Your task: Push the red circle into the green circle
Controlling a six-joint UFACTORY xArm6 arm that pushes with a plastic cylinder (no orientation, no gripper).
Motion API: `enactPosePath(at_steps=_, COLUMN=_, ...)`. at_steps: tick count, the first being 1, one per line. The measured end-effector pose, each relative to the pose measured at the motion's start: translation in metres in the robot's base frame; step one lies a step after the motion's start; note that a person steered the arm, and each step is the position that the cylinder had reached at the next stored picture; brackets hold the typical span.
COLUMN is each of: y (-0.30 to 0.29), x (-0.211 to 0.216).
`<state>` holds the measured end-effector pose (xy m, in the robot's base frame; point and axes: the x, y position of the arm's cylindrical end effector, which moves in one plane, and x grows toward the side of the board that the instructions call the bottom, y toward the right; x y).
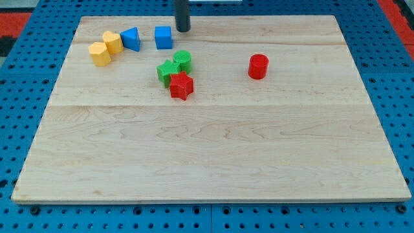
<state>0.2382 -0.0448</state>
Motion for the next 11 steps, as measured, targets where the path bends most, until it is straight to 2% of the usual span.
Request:
enactPosePath(at_steps=1, y=-0.026, x=0.022)
enactPosePath(at_steps=2, y=-0.107, x=0.023)
enactPosePath(at_steps=3, y=-0.100, x=0.023)
enactPosePath(at_steps=5, y=0.142, x=0.028)
enactPosePath(at_steps=6, y=0.175, x=0.079)
enactPosePath(at_steps=7, y=0.172, x=0.113)
enactPosePath(at_steps=9, y=0.028, x=0.110)
enactPosePath(at_steps=10, y=0.062, x=0.109)
enactPosePath(at_steps=11, y=0.066, x=0.106)
